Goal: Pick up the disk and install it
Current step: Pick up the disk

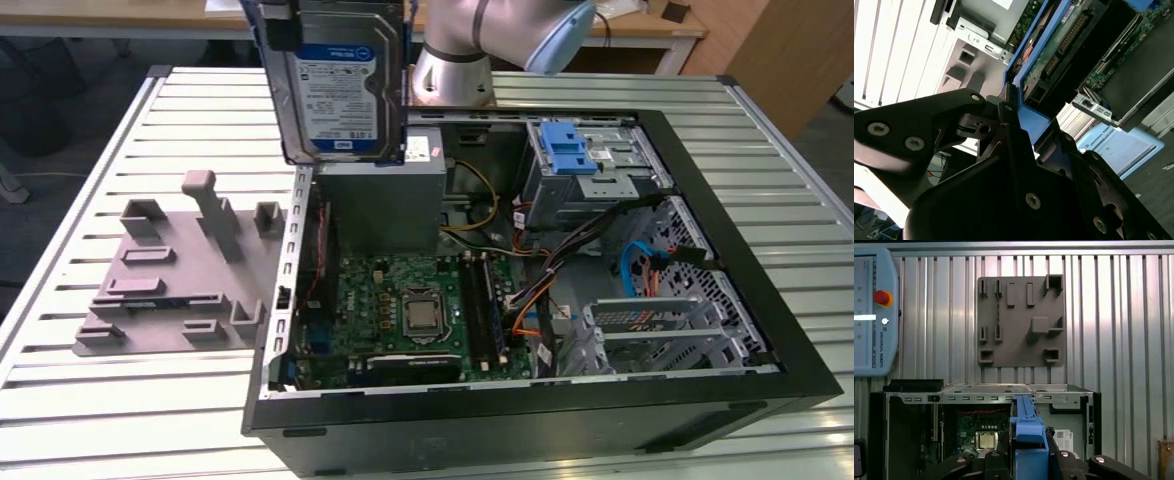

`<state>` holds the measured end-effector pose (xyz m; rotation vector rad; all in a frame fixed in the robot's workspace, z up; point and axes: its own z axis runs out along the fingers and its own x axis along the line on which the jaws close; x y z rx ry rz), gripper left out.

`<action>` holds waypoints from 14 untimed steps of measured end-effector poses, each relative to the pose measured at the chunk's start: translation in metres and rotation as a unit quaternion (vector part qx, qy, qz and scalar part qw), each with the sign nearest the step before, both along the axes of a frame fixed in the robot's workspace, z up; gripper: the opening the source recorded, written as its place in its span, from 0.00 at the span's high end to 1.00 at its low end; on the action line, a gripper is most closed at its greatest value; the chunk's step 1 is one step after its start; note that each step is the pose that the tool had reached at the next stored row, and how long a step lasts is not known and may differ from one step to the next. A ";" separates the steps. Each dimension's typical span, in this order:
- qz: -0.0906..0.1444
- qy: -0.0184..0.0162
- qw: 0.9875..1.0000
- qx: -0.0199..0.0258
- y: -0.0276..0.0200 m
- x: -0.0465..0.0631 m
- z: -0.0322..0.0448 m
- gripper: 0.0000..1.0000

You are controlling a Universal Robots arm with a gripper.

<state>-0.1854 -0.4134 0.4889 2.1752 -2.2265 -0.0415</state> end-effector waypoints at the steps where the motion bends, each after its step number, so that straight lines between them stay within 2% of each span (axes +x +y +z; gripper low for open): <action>1: 0.000 0.000 1.000 0.000 0.0000 0.003 0.0000 0.64; 14: 0.000 0.000 1.000 0.000 0.0000 0.028 0.0000 0.64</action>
